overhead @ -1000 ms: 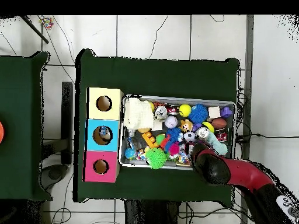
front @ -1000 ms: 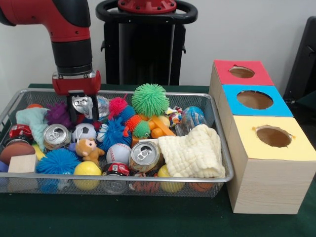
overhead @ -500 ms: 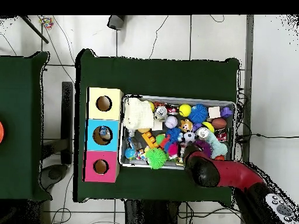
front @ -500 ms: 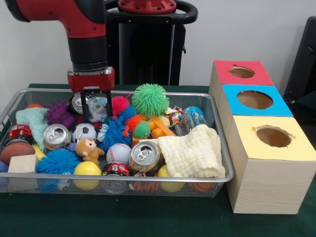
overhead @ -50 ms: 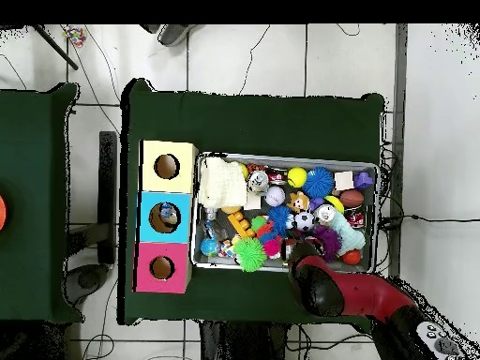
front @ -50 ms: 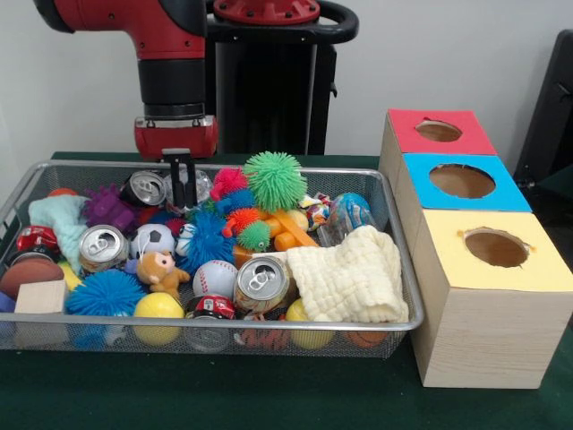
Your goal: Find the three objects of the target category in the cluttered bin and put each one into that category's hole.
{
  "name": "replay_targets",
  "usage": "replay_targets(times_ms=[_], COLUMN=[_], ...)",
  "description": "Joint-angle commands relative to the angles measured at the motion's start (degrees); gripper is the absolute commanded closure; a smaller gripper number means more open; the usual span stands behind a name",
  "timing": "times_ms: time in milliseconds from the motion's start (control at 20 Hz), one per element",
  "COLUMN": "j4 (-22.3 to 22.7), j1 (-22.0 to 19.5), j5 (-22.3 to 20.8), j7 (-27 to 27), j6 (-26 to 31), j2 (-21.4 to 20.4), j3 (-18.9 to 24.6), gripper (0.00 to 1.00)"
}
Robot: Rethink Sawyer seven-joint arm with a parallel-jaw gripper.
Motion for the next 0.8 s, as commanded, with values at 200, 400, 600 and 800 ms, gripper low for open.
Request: replay_targets(times_ms=[200,400,600,800], j4=[-0.6,-1.4,1.2,0.9], j1=[-2.8,-4.5,-6.7,-7.7], j5=[-1.4,-1.1,1.7,6.2], j7=[4.0,2.3,0.6,-1.0], j6=[3.9,6.4,12.1,19.3], j2=[2.6,2.5,-3.2,-8.3], j3=[1.0,2.9,6.0,9.4], gripper=[1.0,1.0,1.0,1.0])
